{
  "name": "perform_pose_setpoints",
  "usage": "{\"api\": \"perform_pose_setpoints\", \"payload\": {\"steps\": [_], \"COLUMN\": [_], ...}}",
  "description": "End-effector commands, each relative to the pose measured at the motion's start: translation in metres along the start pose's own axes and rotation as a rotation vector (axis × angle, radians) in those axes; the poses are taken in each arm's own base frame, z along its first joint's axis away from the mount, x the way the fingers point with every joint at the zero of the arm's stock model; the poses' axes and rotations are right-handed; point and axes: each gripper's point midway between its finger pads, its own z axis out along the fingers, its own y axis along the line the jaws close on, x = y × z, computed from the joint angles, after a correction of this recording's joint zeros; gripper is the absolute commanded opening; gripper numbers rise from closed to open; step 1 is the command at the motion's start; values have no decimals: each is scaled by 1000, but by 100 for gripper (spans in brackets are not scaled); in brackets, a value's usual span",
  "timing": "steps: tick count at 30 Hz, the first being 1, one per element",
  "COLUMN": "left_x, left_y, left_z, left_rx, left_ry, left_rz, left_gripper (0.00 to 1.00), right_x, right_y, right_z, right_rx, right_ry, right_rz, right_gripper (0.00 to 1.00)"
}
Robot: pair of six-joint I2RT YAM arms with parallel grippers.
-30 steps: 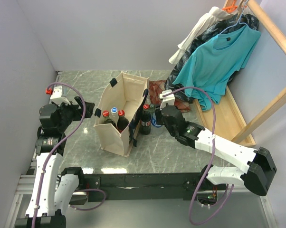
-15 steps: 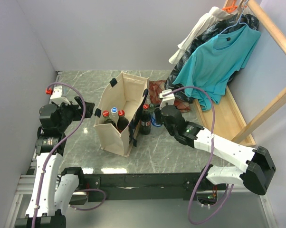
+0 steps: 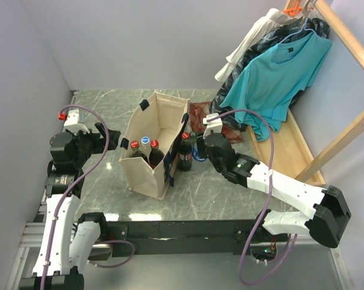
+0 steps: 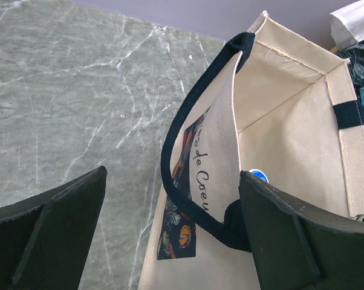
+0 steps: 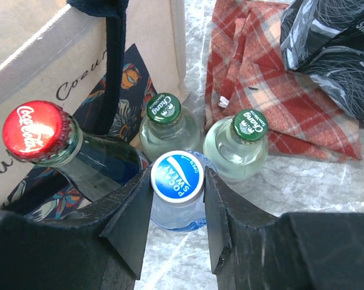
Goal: Take the beverage out of the canvas bag
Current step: Place the drink at the center of the board.
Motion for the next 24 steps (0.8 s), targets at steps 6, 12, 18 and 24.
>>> {"api": "perform_pose_setpoints", "payload": {"steps": [6, 12, 18, 24], "left_x": [-9, -9, -9, -7], "left_y": [-1, -1, 0, 0], "left_z": [-1, -1, -1, 0], "left_rx": [3, 7, 2, 0], "left_ry": [-32, -29, -28, -24], "left_rz": [30, 29, 28, 27], "left_gripper": [96, 96, 96, 96], "right_x": [-63, -65, -72, -83], "right_y": [6, 1, -2, -3], "right_z": [-8, -14, -21, -27], "right_rx": [-9, 0, -2, -10], "right_ry": [-143, -152, -169, -185], "right_rz": [93, 92, 102, 101], "right_gripper": [45, 45, 46, 46]}}
